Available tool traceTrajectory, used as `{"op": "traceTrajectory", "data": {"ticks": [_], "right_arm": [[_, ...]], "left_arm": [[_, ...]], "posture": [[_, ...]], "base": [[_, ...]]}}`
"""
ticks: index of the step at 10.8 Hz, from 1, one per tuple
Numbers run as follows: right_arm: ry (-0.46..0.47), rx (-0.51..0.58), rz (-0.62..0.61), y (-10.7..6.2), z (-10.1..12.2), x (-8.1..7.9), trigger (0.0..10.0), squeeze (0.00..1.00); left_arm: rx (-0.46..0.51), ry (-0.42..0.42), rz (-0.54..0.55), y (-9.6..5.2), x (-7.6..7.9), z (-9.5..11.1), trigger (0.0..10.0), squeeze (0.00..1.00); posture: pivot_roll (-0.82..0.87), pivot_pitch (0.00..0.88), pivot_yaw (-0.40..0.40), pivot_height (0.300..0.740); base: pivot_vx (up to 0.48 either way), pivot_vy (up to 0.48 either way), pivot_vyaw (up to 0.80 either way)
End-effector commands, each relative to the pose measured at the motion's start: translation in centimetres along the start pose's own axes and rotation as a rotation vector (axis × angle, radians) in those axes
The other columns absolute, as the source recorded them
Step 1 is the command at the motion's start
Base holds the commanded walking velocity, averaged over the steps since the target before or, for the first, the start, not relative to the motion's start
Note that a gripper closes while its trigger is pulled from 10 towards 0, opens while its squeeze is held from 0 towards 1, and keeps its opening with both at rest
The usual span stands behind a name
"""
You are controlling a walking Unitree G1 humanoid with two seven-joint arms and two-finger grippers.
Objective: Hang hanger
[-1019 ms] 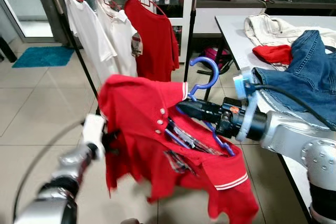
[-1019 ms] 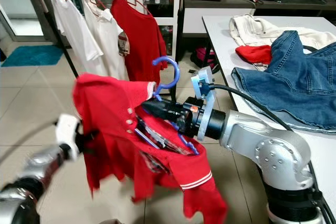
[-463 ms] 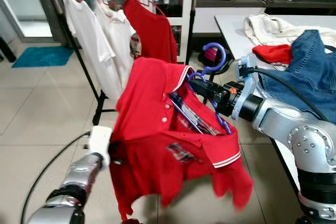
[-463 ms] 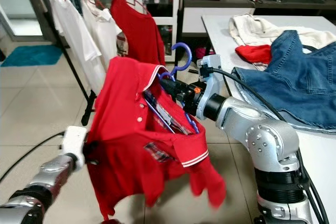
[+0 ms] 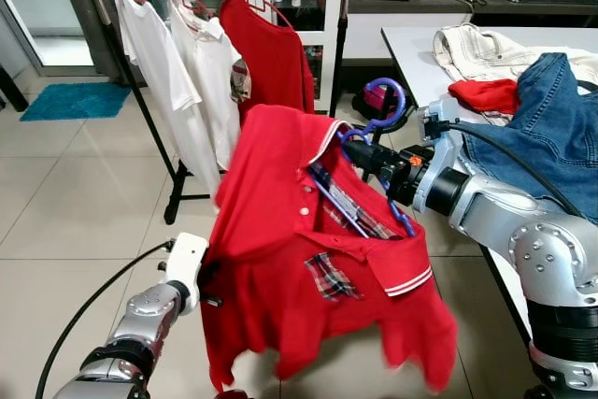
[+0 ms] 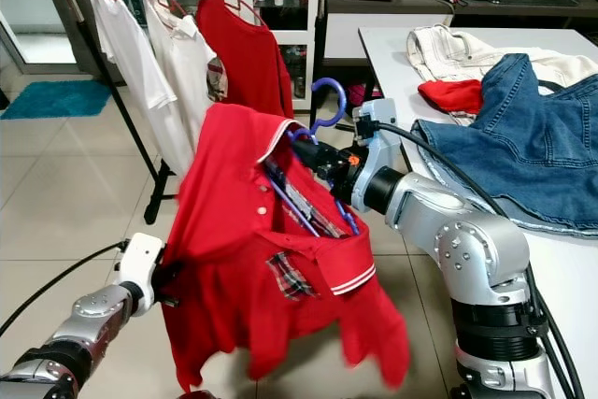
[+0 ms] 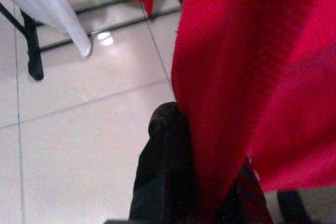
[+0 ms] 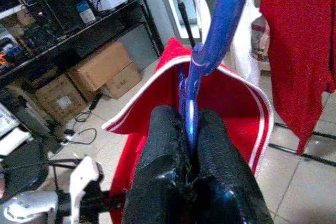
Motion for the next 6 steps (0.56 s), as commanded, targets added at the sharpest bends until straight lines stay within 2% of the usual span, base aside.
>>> {"op": "traceTrajectory", "data": {"ticks": [1,2,4,5,6], "right_arm": [[-0.082,0.038,-0.049,-0.4,0.9,0.2,10.0,0.0],[-0.104,0.028,-0.079,-0.5,0.3,0.5,10.0,0.0],[-0.138,0.042,-0.213,-0.1,-0.9,1.0,10.0,0.0],[-0.137,0.04,-0.211,0.2,-1.1,0.8,10.0,0.0],[-0.137,0.044,-0.191,0.8,-0.8,0.4,10.0,0.0]], "left_arm": [[0.042,-0.012,0.026,-0.7,-1.4,0.5,10.0,1.0],[0.064,-0.027,0.031,-1.1,-2.0,0.6,10.0,1.0],[0.194,-0.007,-0.067,-3.4,-3.2,2.1,10.0,1.0],[0.201,0.021,-0.093,-3.9,-3.3,2.4,10.0,1.0],[0.233,0.081,-0.196,-4.3,-2.3,3.8,10.0,1.0]], "posture": [[-0.06,0.0,0.048,0.74],[-0.06,0.0,0.046,0.74],[-0.04,0.0,0.037,0.74],[-0.04,0.0,0.037,0.74],[-0.03,0.0,0.04,0.74]], "base": [[0.0,0.0,0.0],[0.0,0.0,0.0],[0.0,0.0,0.0],[0.0,0.0,0.0],[0.0,0.0,0.0]]}}
Point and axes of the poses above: a point about 5 cm out from each wrist's last joint towards the gripper, its own y axis pointing out of the wrist towards the gripper, its own z axis along the axis of the wrist's last joint, x = y × z, the point moved 4 cm from there along y, pointing out of the wrist towards the gripper, and after that the axes turned 9 degrees about -y, right-handed, at the moved point
